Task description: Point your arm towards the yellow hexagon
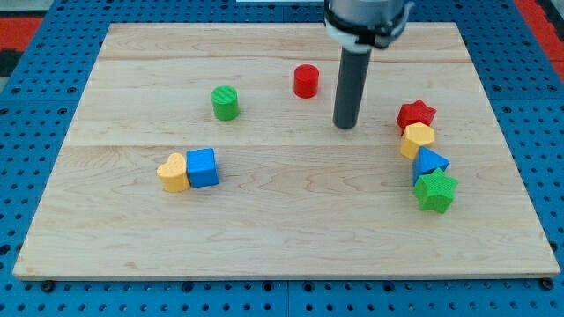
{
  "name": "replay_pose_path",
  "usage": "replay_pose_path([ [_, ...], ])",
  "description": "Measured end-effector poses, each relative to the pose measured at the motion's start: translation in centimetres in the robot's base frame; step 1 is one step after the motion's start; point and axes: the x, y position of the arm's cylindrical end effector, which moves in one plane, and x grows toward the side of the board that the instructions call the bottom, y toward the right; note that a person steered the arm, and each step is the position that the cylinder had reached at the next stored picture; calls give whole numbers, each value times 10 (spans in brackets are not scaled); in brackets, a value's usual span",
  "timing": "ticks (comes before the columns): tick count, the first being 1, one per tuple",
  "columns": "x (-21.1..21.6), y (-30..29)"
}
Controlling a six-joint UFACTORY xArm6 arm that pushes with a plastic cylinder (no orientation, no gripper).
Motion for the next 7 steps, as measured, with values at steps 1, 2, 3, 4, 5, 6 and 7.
replay_pose_path([
  [1, 22, 3],
  [2, 22, 21],
  [3, 22, 36],
  [4, 22, 42],
  [5, 22, 42],
  [6, 22, 42],
  [7, 22, 43],
])
